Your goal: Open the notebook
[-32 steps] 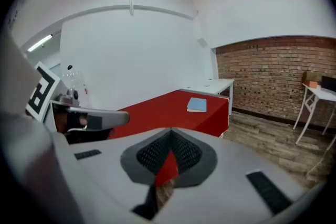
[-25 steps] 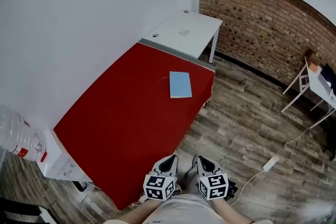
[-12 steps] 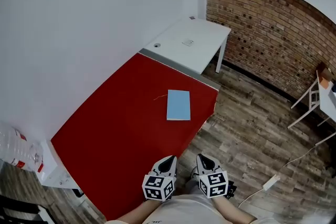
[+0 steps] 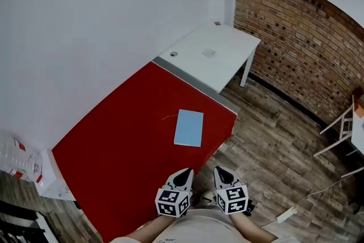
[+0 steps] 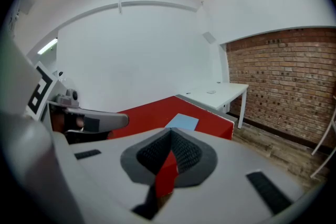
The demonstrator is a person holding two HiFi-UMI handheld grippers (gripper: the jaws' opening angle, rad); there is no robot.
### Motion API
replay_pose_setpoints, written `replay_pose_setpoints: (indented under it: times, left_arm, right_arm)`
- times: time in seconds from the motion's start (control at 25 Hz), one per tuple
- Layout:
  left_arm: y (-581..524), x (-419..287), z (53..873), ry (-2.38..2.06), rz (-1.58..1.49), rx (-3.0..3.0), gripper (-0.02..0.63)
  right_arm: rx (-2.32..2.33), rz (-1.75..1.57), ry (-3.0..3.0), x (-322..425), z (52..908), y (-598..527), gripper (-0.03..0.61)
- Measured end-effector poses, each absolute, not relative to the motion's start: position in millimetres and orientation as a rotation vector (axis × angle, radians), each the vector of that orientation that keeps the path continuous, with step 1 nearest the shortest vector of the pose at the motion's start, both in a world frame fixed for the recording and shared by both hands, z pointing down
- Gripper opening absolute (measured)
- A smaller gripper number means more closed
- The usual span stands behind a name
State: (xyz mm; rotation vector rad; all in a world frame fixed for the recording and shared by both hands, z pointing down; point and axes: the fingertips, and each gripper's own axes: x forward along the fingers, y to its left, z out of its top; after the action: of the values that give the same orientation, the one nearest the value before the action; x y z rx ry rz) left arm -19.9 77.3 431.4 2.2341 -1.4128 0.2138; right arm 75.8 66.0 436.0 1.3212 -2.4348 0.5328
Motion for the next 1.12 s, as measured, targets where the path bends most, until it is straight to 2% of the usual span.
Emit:
replay_pose_setpoints:
  times: [1.12]
  left_arm:
    - [-2.6,-40.9,435.3,-1.377,0.27,2.254,0.006]
  right_arm:
    - [1.382,0.558,-2.393,54.8,437.0,-4.7,0.006]
